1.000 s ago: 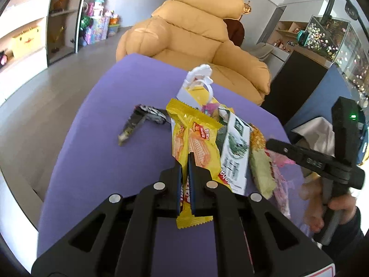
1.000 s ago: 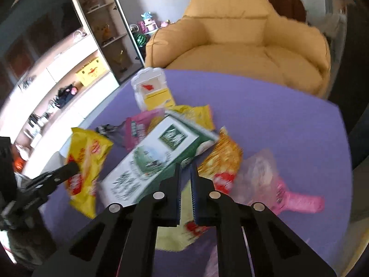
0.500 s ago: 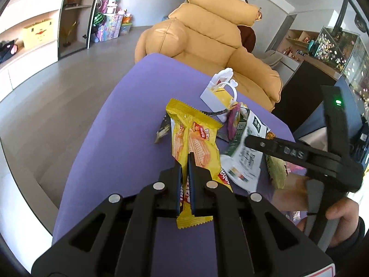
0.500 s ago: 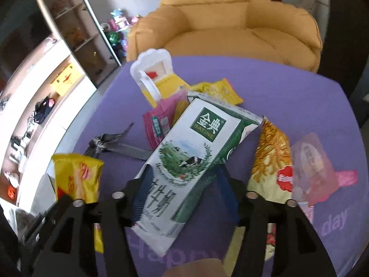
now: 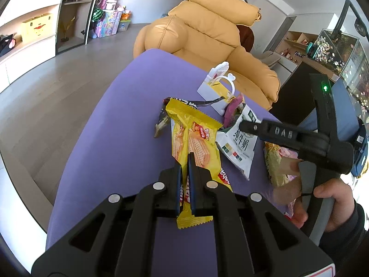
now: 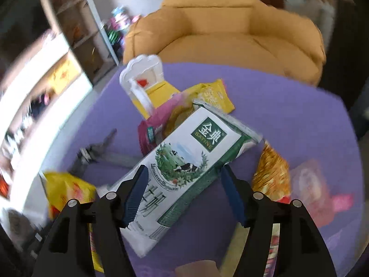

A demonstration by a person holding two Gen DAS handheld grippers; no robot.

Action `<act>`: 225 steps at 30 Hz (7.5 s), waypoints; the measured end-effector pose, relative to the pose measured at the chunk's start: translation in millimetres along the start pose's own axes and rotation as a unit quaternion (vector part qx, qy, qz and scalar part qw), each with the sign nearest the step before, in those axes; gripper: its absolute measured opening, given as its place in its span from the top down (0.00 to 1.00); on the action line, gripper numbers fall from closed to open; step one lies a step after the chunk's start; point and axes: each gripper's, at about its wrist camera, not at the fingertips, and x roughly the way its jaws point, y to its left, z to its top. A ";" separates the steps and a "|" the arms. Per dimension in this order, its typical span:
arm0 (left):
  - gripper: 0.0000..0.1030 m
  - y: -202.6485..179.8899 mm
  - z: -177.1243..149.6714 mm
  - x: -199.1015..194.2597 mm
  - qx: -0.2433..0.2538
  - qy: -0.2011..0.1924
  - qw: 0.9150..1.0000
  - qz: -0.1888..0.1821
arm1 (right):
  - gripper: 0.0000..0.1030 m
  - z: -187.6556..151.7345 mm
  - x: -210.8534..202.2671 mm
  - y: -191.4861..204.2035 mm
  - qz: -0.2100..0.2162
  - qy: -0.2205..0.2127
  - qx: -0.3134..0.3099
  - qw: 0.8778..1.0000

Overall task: Collect trash
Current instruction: 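Grasp the white Satine milk carton with the right gripper and lift it, then carry both items over the bin while the left gripper releases the Nabati bag, then lower the milk carton into the bin and open the right gripper, then move both tools back to the table and grasp the orange chip bag with the left gripper, then grasp the pink candy wrapper with the right gripper and lift it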

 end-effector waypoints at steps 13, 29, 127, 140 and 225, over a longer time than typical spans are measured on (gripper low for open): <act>0.95 -30.7 0.6 13.7 0.022 0.020 0.999 -0.023 | 0.41 -3.3 -22.5 -55.6 -0.100 0.020 -0.148 0.984; 0.95 -32.9 3.2 19.8 0.027 0.022 0.999 -0.004 | 0.41 24.4 -5.7 -35.1 0.008 -0.023 0.051 0.998; 0.37 -444.1 -109.4 135.1 0.223 0.207 0.902 -0.306 | 0.56 -215.5 -188.1 -402.0 -0.098 -0.057 0.057 0.992; 0.37 -446.7 -117.9 132.3 0.216 0.210 0.895 -0.330 | 0.56 -211.5 -179.9 -418.3 -0.114 -0.039 0.076 0.990; 0.69 -118.0 -8.2 37.0 0.090 0.055 0.994 -0.039 | 0.42 -127.6 -68.0 -135.1 0.115 -0.061 -0.019 0.991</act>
